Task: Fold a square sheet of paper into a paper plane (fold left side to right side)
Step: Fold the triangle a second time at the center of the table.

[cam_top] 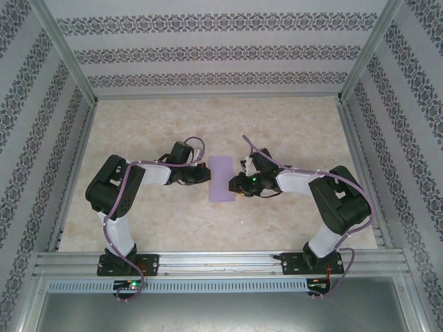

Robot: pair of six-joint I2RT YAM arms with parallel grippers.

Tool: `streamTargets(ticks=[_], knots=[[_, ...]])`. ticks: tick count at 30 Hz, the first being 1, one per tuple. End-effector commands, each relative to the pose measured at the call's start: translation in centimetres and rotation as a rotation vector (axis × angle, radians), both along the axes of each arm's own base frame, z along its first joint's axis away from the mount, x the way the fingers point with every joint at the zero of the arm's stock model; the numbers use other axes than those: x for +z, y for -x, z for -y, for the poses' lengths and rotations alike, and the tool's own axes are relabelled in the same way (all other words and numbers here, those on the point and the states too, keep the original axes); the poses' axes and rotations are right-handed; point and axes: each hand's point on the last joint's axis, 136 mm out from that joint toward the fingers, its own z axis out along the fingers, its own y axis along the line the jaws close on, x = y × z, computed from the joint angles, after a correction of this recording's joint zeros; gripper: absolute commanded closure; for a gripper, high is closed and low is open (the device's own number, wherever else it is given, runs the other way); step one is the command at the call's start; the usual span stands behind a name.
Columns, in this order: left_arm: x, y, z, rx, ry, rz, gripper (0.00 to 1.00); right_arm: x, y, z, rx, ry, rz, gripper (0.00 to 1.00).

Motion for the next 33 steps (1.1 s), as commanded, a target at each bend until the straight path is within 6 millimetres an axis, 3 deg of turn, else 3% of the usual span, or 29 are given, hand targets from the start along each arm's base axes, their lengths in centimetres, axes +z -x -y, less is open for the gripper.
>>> streamTargets(ticks=[1,12,19,28,33], knots=[[-2.0,1.7,-1.2,0.003,-0.084,-0.051,0.99,0.4,-1.2,-0.6,0.002,-0.047,0.005,0.70],[-1.7,1.6,-1.1,-0.007,-0.081,-0.047,0.99,0.7,-4.6,-0.5,-0.016,-0.092,0.033,0.71],[-1.1,1.3,-1.0,-0.007,-0.077,-0.031,0.99,0.2,-5.5,-0.2,-0.021,-0.100,0.022,0.75],[0.7,0.5,-0.8,-0.020,-0.078,0.019,0.93,0.0,-5.4,0.2,-0.025,-0.115,-0.003,0.90],[3.2,-0.3,-0.9,-0.017,-0.082,0.111,0.86,0.7,-5.2,0.2,-0.029,-0.136,-0.013,0.99]])
